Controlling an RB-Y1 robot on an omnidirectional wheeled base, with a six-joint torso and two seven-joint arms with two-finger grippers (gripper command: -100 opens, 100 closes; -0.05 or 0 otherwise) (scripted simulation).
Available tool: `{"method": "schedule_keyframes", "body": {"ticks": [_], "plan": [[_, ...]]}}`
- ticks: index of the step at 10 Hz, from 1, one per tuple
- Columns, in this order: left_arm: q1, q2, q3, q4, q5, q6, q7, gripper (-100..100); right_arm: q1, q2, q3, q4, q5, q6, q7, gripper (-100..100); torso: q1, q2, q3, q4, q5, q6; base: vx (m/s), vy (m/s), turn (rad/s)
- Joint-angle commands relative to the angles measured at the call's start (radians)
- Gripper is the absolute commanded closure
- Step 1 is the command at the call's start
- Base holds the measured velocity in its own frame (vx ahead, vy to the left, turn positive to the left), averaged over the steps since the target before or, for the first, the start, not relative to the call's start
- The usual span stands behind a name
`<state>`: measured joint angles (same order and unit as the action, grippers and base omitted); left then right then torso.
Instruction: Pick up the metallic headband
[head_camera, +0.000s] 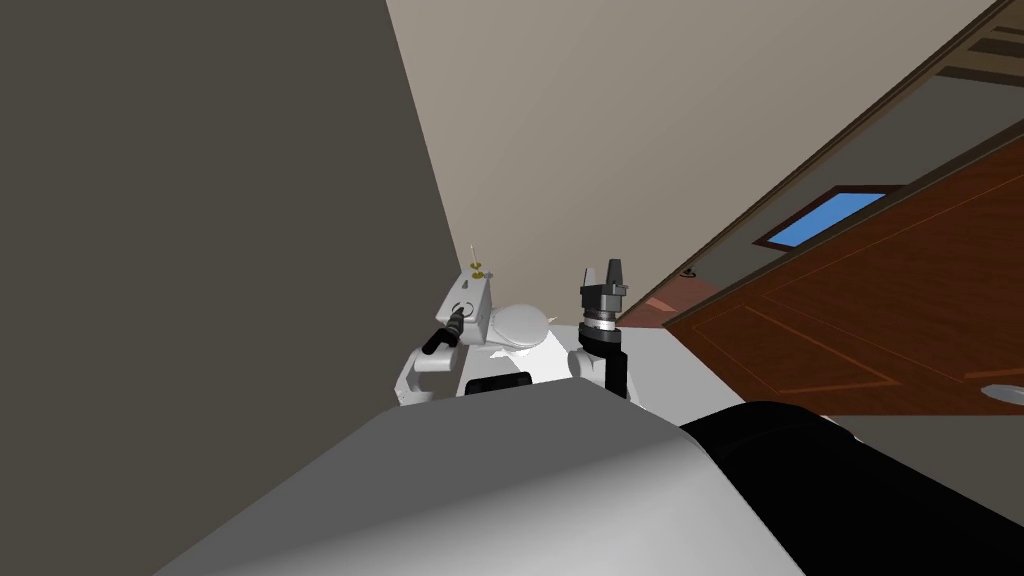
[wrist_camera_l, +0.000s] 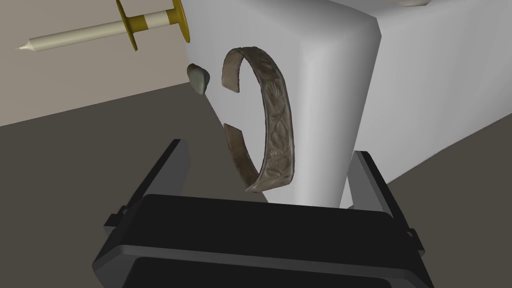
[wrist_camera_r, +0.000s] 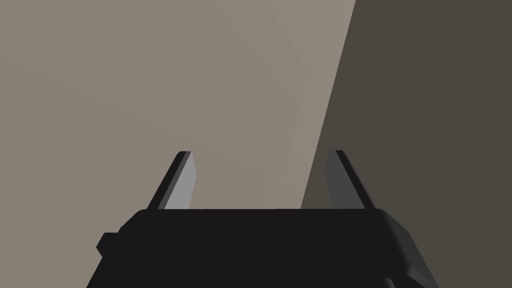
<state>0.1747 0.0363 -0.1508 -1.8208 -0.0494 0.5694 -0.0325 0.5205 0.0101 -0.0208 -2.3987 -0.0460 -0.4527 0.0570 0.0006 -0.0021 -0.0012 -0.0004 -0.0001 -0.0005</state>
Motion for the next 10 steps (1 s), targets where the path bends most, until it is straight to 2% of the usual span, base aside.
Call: {"method": "schedule_keyframes", "body": {"ticks": [1,2,3,7,8,9,10], "plan": [[-0.010,-0.001,0.005,0.029,0.000,-0.022,0.001,-100,0.000,0.000,0.000,0.000,0.000,0.000,0.000,0,0.000,0.000,0.000,0.000,0.000,0.000,0.083,-0.003,-0.012],[-0.005,-0.001,0.003,0.018,0.000,-0.013,0.001,-100,0.000,0.000,0.000,0.000,0.000,0.000,0.000,0,-0.001,-0.002,-0.001,-0.001,0.000,0.000,0.038,-0.005,0.000],[-0.006,-0.001,0.003,0.020,0.000,-0.016,0.001,100,0.000,0.000,0.000,0.000,0.000,0.000,0.000,0,-0.001,-0.001,-0.001,0.000,0.000,0.000,0.006,0.000,0.001],[-0.006,0.000,0.003,0.019,0.000,-0.015,0.000,100,0.000,0.000,0.000,0.000,0.000,0.000,0.000,0,0.000,0.003,0.001,0.000,0.000,0.000,0.000,0.000,0.000],[-0.006,0.000,0.003,0.019,0.000,-0.015,0.000,0,0.000,0.000,0.000,0.000,0.000,0.000,0.000,0,0.000,0.003,0.001,0.000,0.000,0.000,0.000,0.000,0.000],[0.004,0.001,-0.002,-0.011,0.001,0.005,0.000,100,0.000,0.000,0.000,0.000,0.000,0.000,0.000,0,0.000,0.003,0.001,0.000,0.000,0.000,-0.062,0.003,0.012],[0.001,0.000,0.000,0.003,0.000,-0.008,0.000,100,0.000,0.000,0.000,0.000,0.000,0.000,0.000,0,0.000,0.006,0.003,0.001,0.000,0.000,-0.040,0.001,0.004]]}}
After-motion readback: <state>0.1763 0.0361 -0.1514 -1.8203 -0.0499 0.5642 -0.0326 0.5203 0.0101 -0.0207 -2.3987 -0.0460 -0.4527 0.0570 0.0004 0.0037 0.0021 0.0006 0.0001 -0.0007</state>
